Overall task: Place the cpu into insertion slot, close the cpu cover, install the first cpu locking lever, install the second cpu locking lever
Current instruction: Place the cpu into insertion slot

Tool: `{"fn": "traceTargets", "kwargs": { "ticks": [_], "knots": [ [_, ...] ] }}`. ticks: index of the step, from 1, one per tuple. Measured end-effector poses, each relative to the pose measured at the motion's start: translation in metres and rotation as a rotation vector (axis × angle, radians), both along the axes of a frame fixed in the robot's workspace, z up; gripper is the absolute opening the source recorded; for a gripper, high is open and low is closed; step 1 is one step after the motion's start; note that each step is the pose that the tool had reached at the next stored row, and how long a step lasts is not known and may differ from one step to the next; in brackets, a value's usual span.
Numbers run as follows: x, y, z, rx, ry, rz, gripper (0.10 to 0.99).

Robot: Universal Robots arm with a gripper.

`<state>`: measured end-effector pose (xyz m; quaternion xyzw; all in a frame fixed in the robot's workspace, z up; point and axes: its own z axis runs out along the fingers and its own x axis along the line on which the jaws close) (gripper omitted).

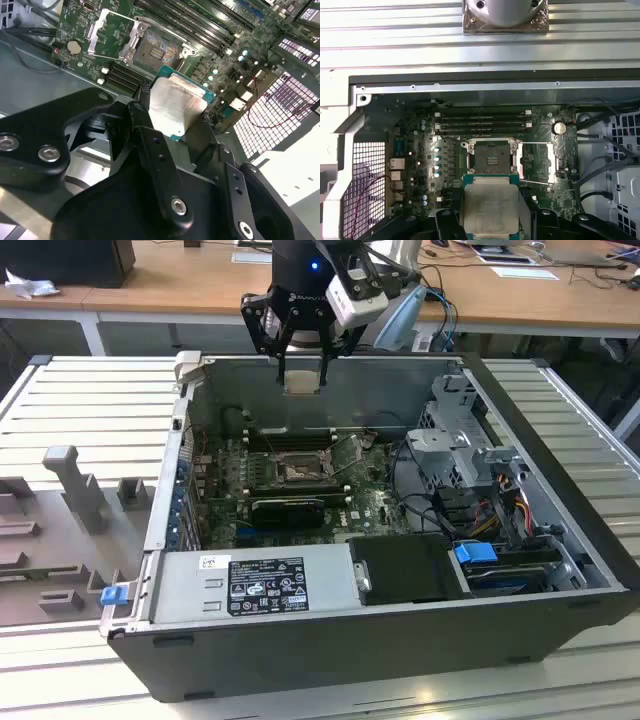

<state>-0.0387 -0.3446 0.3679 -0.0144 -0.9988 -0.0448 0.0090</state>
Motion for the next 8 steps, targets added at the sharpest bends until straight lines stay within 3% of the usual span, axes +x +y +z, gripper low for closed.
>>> {"fn": "traceTargets", "kwargs": {
  "ticks": [8],
  "knots": [
    [0.0,0.0,-0.0012,0.0,0.0013,-0.025,0.529]
  ]
}}
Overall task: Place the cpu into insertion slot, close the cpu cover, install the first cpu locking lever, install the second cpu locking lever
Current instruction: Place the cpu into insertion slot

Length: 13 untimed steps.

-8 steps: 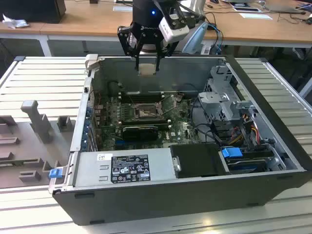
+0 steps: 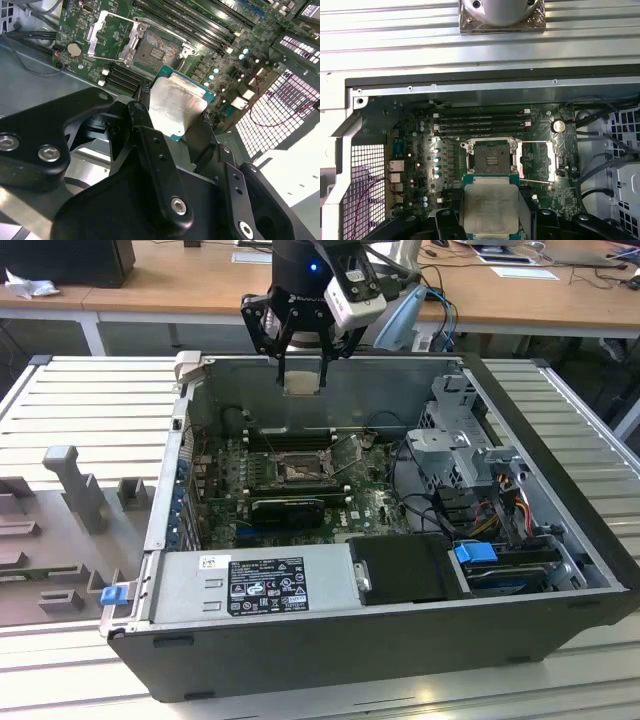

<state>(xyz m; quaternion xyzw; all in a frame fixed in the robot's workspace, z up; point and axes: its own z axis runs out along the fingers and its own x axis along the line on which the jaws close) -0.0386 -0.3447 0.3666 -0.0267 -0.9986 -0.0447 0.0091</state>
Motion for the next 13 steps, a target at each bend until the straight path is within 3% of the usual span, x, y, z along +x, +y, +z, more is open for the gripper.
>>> {"fn": "traceTargets", "kwargs": {
  "ticks": [13],
  "knots": [
    [0.0,0.0,-0.0002,0.0,0.0,-0.094,0.529]
  ]
}}
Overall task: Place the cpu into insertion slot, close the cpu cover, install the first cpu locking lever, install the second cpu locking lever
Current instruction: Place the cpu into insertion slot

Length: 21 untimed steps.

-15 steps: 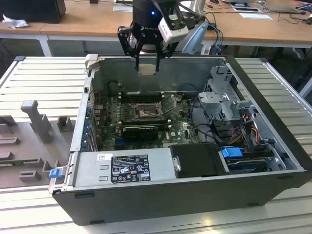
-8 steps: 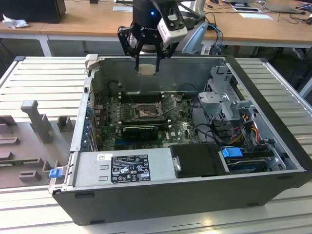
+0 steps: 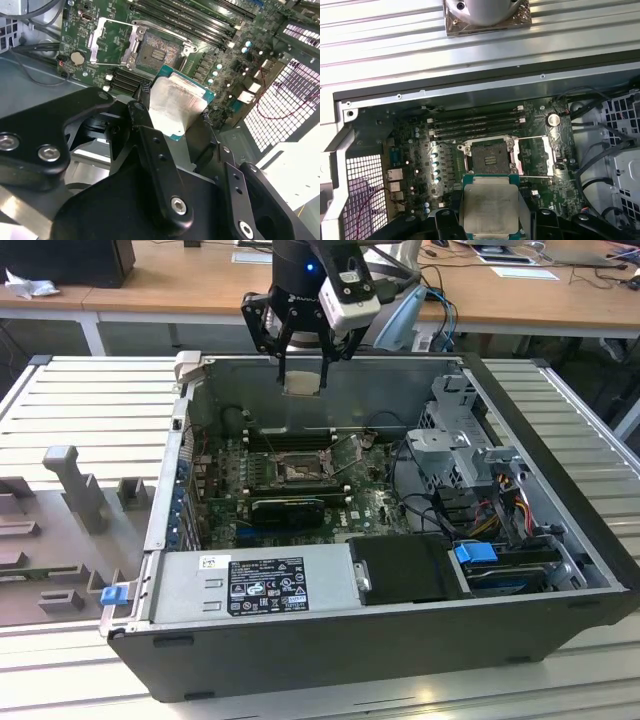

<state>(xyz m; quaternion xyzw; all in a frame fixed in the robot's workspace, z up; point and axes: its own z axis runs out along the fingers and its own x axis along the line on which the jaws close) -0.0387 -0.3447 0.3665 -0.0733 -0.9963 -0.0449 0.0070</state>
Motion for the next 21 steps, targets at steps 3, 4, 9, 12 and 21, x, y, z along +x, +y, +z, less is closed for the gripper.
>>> {"fn": "traceTargets", "kwargs": {
  "ticks": [3,4,9,12,21],
  "knots": [
    [0.0,0.0,0.0,0.0,0.0,-0.02,0.529],
    [0.0,0.0,0.0,0.0,0.0,-0.025,0.529],
    [0.0,0.0,0.0,0.0,0.0,-0.048,0.529],
    [0.0,0.0,0.0,0.0,0.0,-0.059,0.529],
    [0.0,0.0,0.0,0.0,0.0,-0.086,0.529]
  ]
}}
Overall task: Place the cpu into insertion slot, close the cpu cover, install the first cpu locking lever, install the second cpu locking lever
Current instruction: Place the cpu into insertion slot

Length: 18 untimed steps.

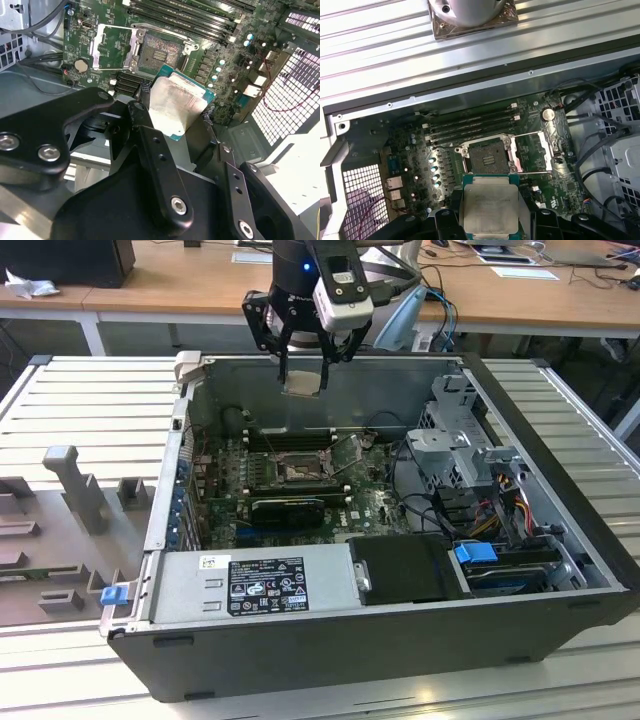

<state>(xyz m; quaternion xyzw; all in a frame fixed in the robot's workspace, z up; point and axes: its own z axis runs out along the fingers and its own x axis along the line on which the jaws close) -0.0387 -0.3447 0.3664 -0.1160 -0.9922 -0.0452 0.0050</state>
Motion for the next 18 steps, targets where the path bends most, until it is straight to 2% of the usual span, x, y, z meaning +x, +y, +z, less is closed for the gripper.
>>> {"fn": "traceTargets", "kwargs": {
  "ticks": [18],
  "knots": [
    [0.0,0.0,0.0,0.0,0.0,-0.048,0.529]
  ]
}}
